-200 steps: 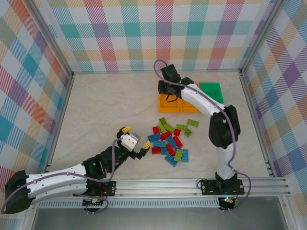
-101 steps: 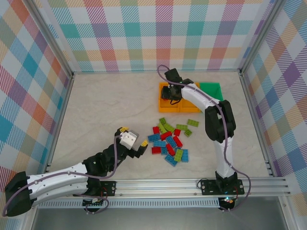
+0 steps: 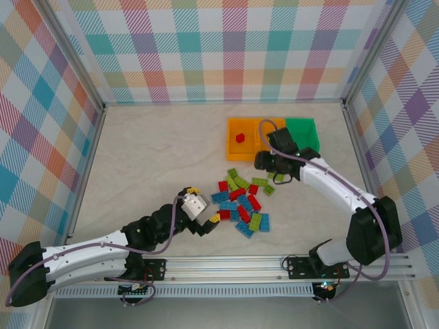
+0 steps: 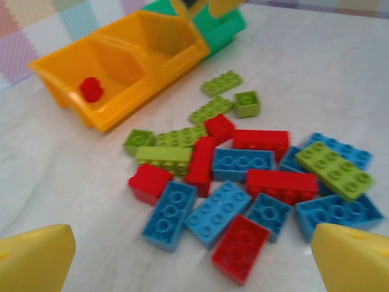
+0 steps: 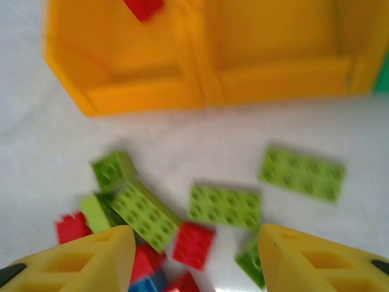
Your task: Sort the legos into containers by color
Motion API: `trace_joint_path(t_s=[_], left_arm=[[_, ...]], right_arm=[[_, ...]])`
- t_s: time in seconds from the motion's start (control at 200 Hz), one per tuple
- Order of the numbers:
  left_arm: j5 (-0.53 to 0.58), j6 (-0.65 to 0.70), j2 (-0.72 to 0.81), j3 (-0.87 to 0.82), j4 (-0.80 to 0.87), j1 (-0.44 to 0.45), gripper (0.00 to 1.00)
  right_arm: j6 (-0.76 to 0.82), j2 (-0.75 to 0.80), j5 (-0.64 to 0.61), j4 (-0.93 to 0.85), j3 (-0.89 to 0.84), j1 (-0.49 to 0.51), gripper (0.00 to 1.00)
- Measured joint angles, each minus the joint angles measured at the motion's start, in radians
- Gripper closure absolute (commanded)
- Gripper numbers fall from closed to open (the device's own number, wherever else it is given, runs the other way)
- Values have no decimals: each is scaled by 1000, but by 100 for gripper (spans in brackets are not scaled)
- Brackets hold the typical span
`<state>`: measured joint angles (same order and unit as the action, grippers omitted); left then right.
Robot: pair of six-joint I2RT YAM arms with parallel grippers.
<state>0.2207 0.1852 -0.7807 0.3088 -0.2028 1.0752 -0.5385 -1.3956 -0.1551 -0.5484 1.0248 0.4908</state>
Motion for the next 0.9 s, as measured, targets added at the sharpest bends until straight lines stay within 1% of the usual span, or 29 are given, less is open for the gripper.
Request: trace_joint_path(t_s=[0.1, 0.195, 0.285, 0.41, 0.515, 0.725, 0.81, 0.9], left_arm=[[-95, 18, -12, 1, -8, 0, 0], [-150, 25, -55, 5, -10, 0, 0], [-172, 33, -94, 8, -6, 0, 0], [-179, 43, -108, 10, -5, 0, 0], [-179, 45, -107, 16, -6, 0, 0], [-179, 48, -106, 16, -5, 0, 0], [-179, 48, -106, 17, -5, 0, 0], [-179, 48, -101, 17, -5, 0, 0]], right_arm=[[-41, -13, 11, -21, -95, -1, 36], [-62, -64, 15, -29, -127, -1, 30], [-75, -117, 14, -20, -127, -1, 27], [-93, -182, 19, 5, -127, -1, 28], [-113, -204, 17, 25, -127, -1, 33], [-145, -204, -10, 71, -148, -1, 52], [-153, -202, -24, 92, -176, -1, 58], [-157, -186, -36, 104, -192, -1, 62]])
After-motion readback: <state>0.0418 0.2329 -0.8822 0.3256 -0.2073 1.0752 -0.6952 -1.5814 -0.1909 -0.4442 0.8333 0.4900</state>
